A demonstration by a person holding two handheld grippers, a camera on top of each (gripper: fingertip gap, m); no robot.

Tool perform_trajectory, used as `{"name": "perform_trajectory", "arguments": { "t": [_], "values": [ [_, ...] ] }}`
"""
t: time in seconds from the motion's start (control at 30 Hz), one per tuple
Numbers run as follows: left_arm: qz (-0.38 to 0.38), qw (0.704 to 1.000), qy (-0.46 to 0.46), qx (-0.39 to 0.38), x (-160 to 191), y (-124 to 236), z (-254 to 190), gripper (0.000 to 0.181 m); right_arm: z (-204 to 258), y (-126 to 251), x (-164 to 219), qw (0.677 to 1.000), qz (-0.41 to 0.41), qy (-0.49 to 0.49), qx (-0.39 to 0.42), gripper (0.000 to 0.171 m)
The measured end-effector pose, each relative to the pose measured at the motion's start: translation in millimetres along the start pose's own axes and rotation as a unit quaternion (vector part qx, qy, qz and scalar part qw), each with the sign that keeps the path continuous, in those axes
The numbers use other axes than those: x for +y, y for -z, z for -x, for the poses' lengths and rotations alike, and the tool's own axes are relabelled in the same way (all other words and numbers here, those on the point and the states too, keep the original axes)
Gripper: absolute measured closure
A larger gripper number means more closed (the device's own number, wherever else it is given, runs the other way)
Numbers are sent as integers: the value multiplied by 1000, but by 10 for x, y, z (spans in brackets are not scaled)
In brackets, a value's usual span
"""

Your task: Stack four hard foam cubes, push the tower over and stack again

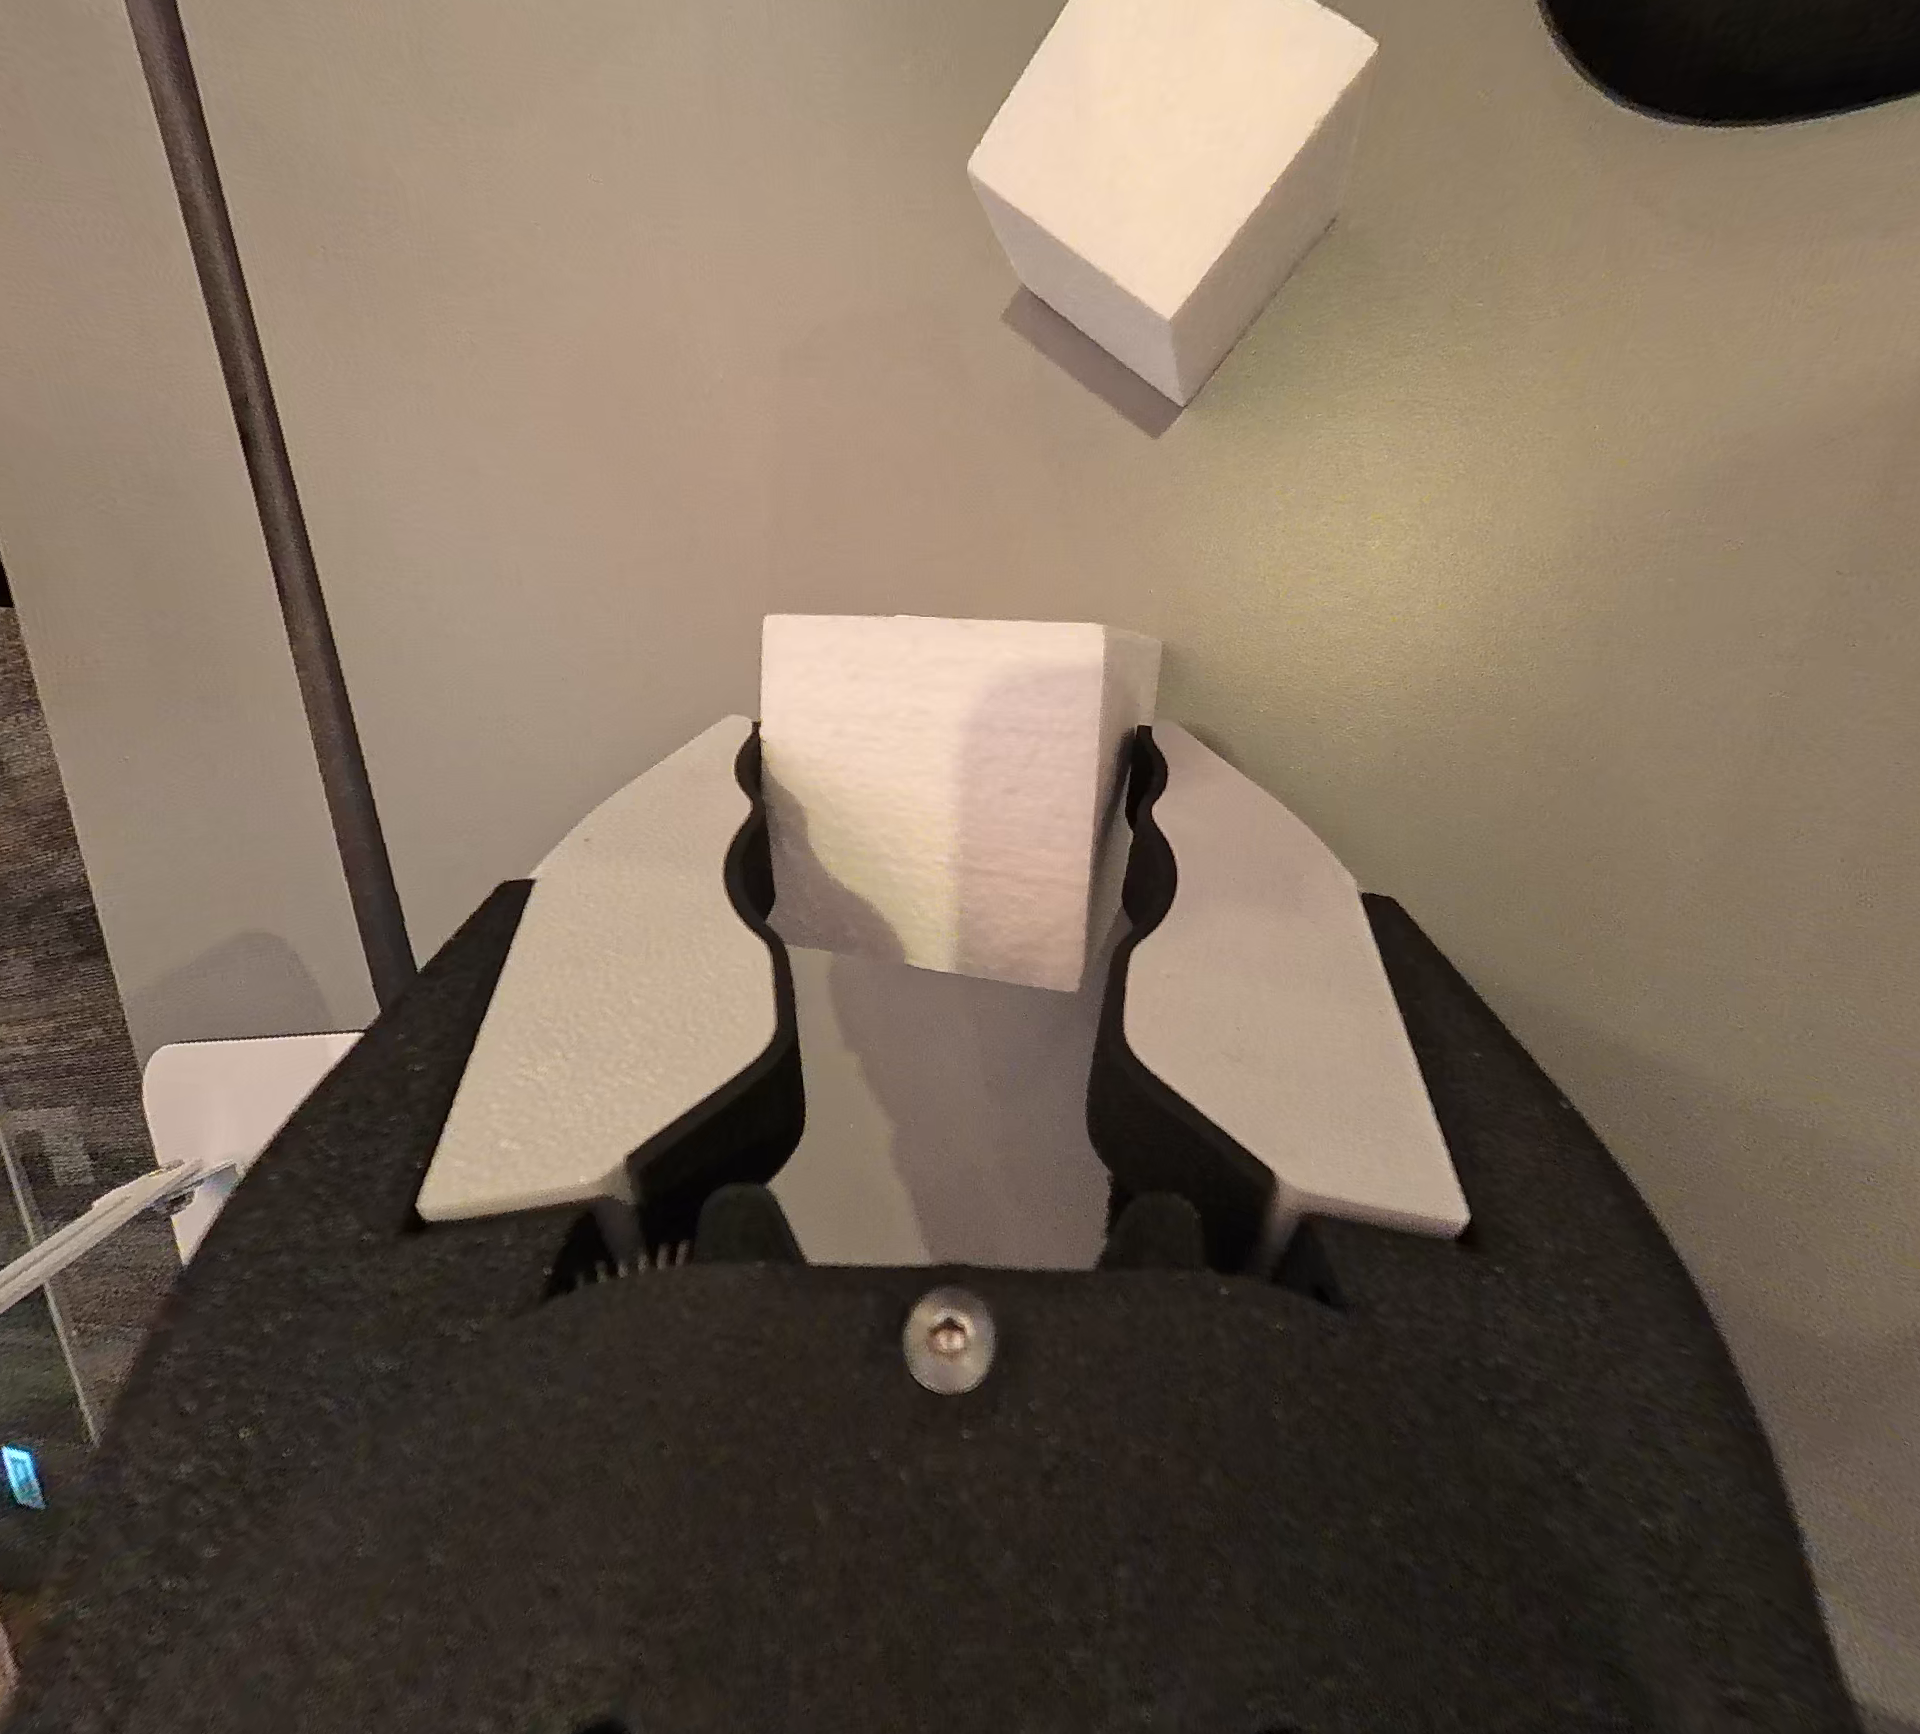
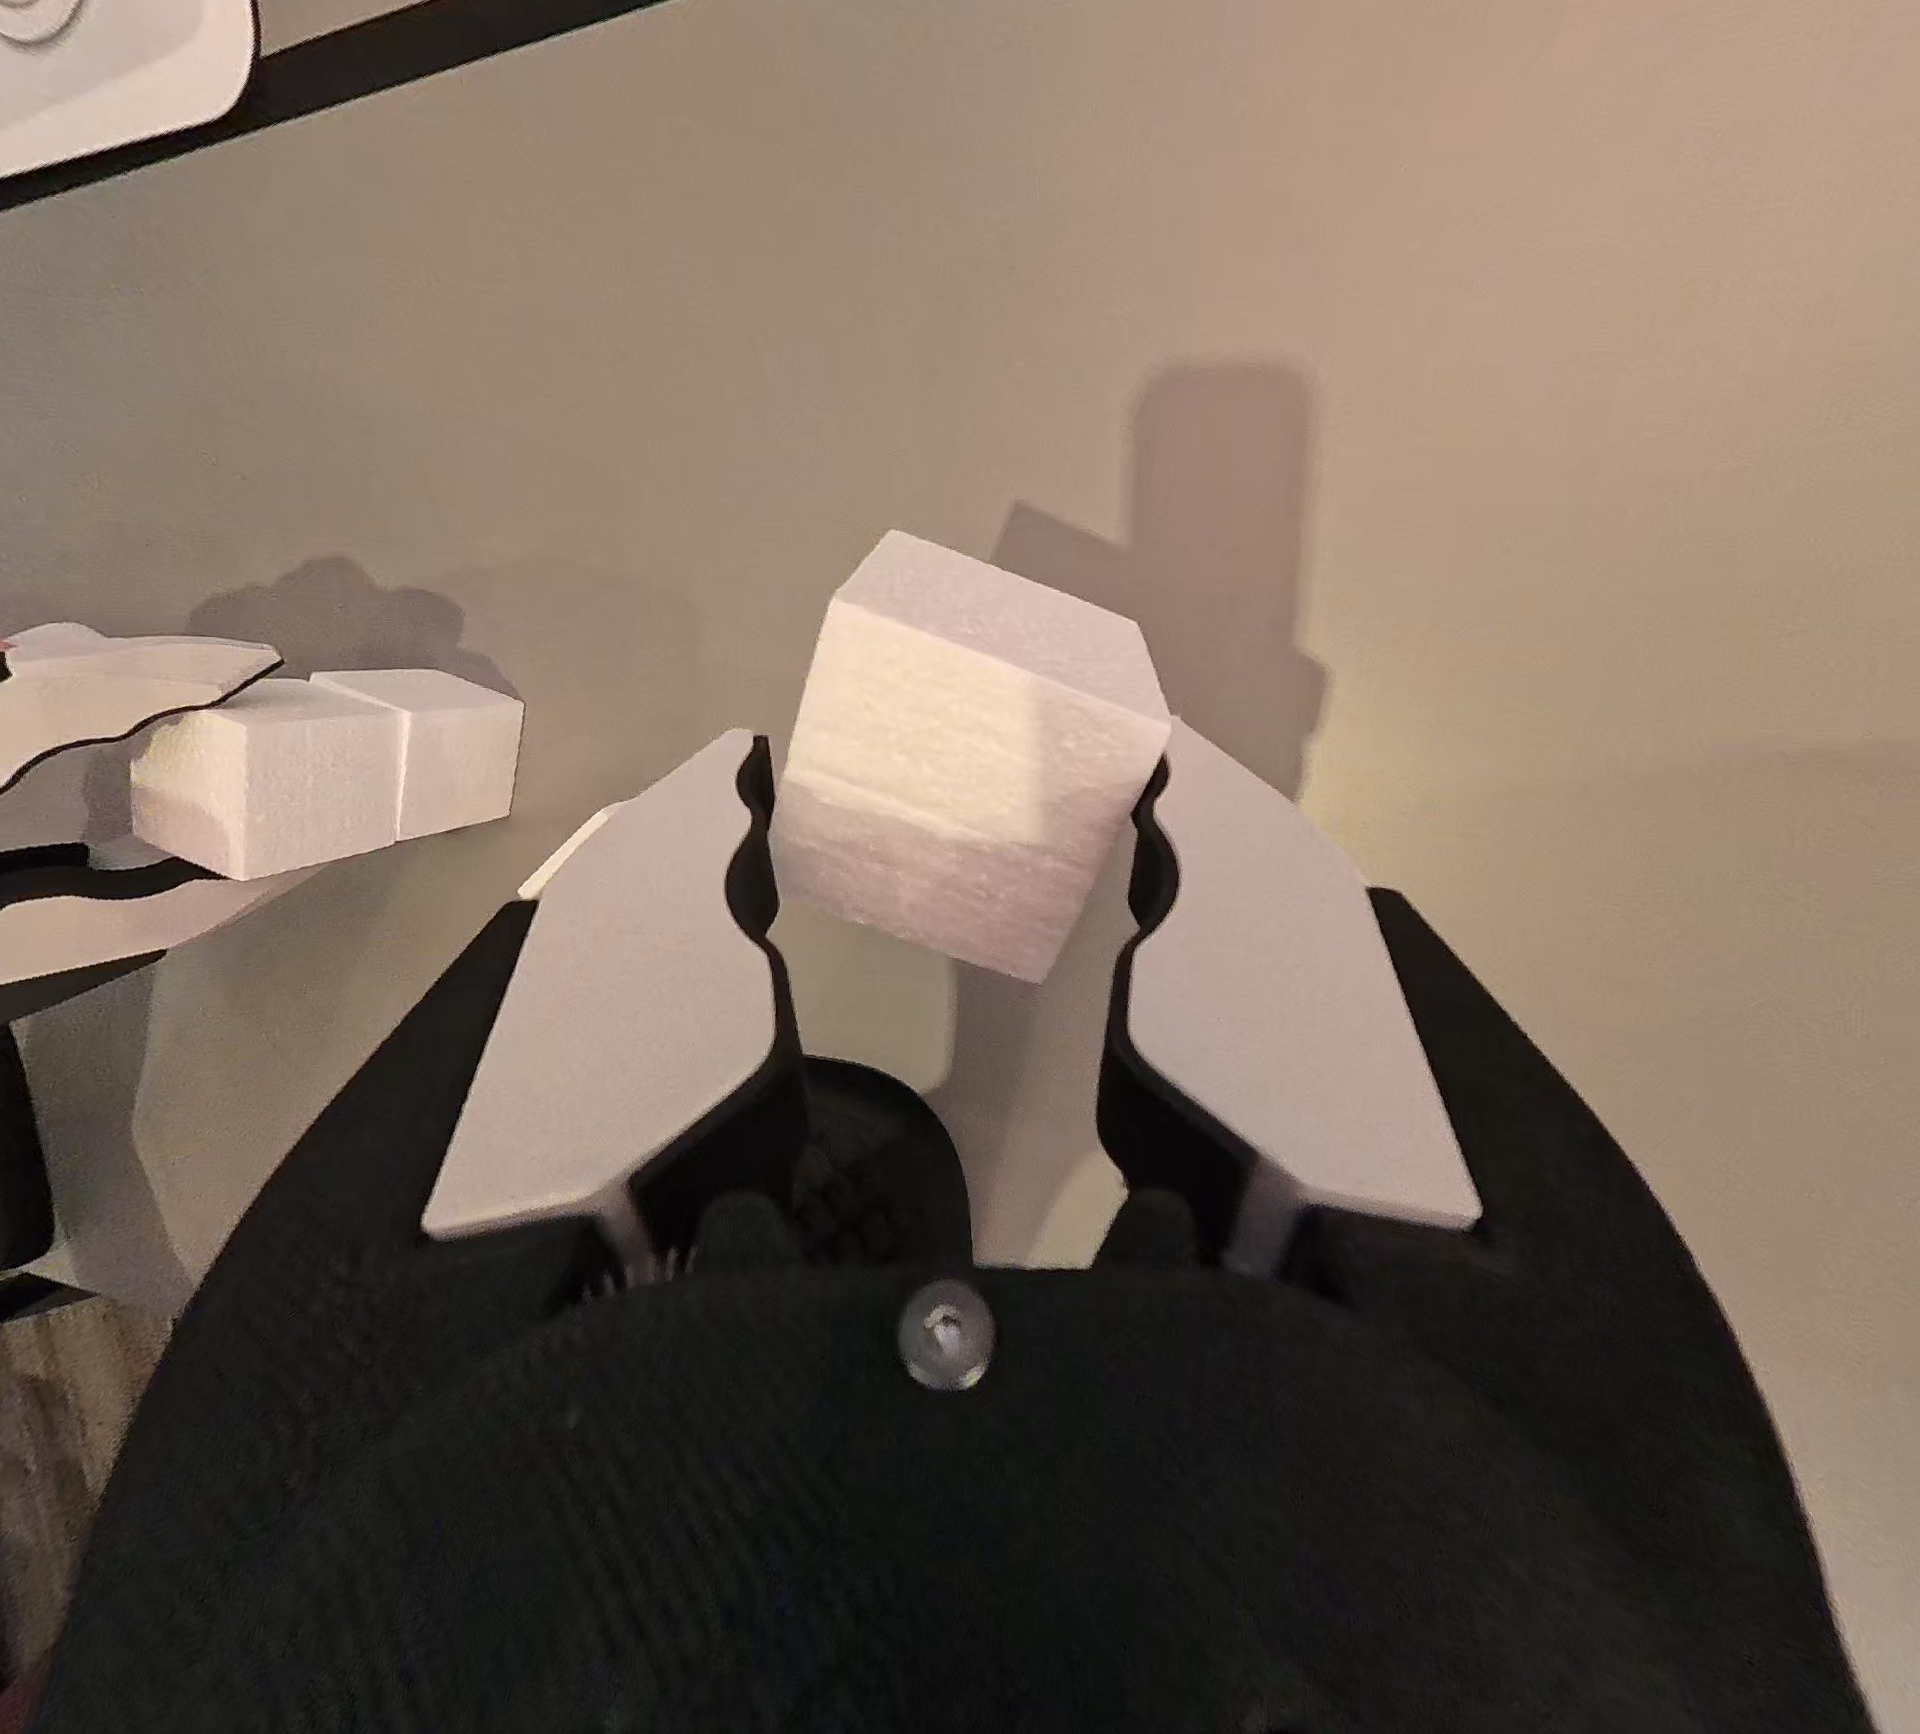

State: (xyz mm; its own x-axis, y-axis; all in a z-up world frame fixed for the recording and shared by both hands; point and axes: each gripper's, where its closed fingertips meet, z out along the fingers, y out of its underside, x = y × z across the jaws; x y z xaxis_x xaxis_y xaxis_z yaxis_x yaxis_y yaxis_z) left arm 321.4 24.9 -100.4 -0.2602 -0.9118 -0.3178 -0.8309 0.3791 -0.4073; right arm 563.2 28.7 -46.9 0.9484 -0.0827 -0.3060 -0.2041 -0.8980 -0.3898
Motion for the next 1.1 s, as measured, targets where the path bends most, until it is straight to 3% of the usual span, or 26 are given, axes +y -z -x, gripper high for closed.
{"name": "perform_trajectory", "arguments": {
  "t": [0.2,0.37,0.53,0.67,0.8,0.97,1.1],
  "values": [
    [-38,999,24,-12,-82,74,42,95,65,41,12,1000,-3,8,-6,104],
    [-137,986,72,-66,-181,572,135,90,313,199,35,999,-18,42,-5,104],
    [-198,949,163,-186,50,1228,367,90,796,311,105,994,-25,107,-5,104],
    [-288,897,209,-262,184,1692,532,85,1199,344,159,988,-35,147,-7,103],
    [-343,864,249,-271,326,2040,579,90,1623,245,242,986,-30,159,-35,104],
    [-349,843,261,-315,539,2383,608,89,2031,16,419,989,28,137,-42,103],
    [-315,859,243,-323,584,2424,509,89,2311,-153,521,989,75,124,-23,104]
  ]
}}
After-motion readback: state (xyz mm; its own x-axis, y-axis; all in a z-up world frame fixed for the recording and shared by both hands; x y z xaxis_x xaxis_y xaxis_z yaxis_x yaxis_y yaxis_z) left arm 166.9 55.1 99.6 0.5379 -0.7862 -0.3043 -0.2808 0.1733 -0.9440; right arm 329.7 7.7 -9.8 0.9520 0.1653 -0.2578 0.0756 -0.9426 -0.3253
